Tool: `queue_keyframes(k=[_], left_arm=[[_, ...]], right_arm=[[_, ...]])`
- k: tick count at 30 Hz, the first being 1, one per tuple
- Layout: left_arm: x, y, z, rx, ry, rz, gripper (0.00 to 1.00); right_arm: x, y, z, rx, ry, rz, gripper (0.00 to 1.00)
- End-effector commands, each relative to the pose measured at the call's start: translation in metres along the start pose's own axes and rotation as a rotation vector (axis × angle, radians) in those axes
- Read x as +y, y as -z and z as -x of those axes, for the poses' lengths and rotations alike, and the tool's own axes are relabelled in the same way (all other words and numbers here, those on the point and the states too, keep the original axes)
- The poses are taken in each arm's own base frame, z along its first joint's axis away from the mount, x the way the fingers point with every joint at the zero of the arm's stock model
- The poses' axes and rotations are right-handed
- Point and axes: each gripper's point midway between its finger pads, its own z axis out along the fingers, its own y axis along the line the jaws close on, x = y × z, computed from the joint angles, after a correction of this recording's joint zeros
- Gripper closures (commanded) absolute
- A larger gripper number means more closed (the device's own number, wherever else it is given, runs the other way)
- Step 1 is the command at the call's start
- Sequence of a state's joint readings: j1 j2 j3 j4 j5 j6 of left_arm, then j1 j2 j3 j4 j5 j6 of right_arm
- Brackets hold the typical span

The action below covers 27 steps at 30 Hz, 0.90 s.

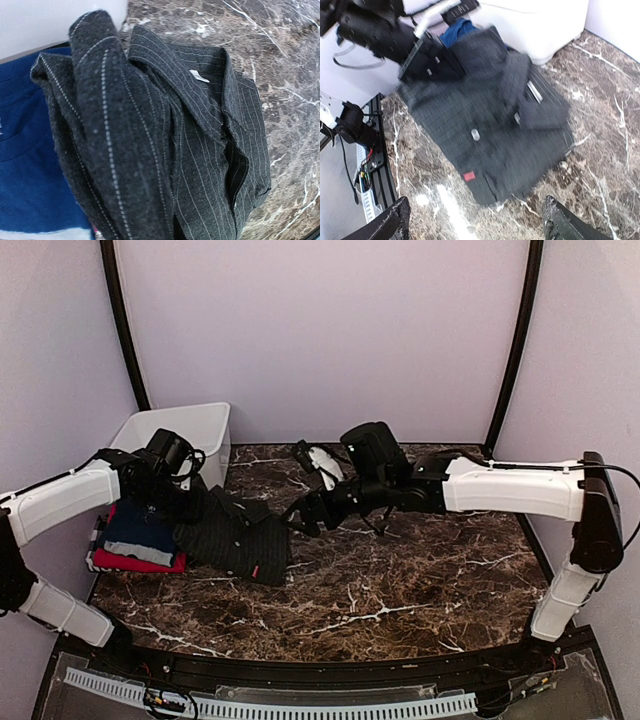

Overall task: Fold and stack the mixed laundry pile
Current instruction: Place the square-folded shirt at the corner of the board.

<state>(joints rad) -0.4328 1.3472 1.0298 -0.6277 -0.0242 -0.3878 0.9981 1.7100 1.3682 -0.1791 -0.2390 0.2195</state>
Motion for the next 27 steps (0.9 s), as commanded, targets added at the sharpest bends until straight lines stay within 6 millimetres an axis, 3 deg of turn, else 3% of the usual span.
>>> queue_keyframes(k=[1,5,9,13,23,27], left_arm=[[0.041,0.042,0.012,-0.055,-0.106,0.187,1.0],[0.062,0.066,0.028,-0.09,-0.127,0.272,1.0],[0.063,0.093,0.05,-0.159,-0.153,0.293,1.0],[0.073,0.113,0.061,-0.19,-0.167,0.343,1.0],[0.112,0.141,0.068,-0.23,-0.129,0.397,1.0],[0.13,0.132,0.069,-0.216,-0.113,0.428,1.0]], right_arm=[[-0.005,0.006,-0.004,-0.017,-0.008,0.0,0.12],[-0.01,0.01,-0.005,-0.034,-0.017,0.001,0.11],[-0.013,0.012,-0.006,-0.038,-0.017,-0.002,0.11],[-0.018,0.016,-0.007,-0.045,-0.015,-0.017,0.1],[-0.028,0.02,-0.008,-0.046,-0.029,-0.03,0.1],[-0.028,0.016,-0.006,-0.043,-0.029,-0.02,0.1]])
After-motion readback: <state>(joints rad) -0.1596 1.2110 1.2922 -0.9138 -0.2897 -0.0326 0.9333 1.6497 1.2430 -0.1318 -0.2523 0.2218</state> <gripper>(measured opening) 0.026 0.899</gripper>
